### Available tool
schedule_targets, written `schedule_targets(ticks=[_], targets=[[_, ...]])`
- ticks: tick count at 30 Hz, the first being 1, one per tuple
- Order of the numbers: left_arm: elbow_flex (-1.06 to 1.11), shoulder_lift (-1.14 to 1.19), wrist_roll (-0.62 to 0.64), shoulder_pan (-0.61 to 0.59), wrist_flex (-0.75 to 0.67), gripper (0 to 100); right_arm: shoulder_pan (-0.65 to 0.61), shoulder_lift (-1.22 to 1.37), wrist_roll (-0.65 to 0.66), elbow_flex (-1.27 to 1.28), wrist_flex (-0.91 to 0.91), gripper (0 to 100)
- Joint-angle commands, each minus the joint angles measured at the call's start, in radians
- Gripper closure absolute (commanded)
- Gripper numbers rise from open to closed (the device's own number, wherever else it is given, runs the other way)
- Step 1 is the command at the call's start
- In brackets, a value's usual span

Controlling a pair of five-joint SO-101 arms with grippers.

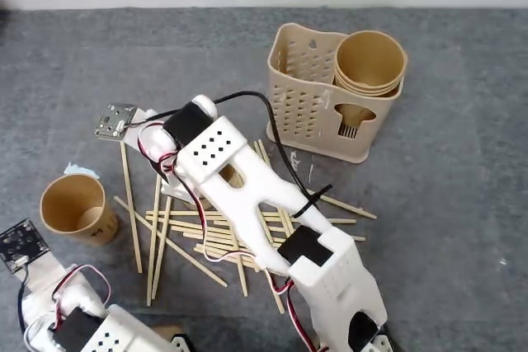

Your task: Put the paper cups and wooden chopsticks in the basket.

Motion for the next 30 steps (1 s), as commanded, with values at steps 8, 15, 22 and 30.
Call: schedule_targets(ticks=[8,15,22,30], targets=[[-0.007,-0.017,-0.003,-0.005,-0.015,98,0.065,-0.364,0.153,-0.028,0.047,99.1],[-0.007,-0.017,-0.003,-0.005,-0.015,98,0.200,-0.611,0.328,-0.028,0.045,99.1],[-0.007,-0.017,-0.003,-0.005,-0.015,98,0.418,-0.754,0.474,-0.028,0.024,99.1],[-0.007,-0.017,-0.003,-0.005,-0.015,98,0.684,-0.785,0.580,-0.026,-0.042,99.1]])
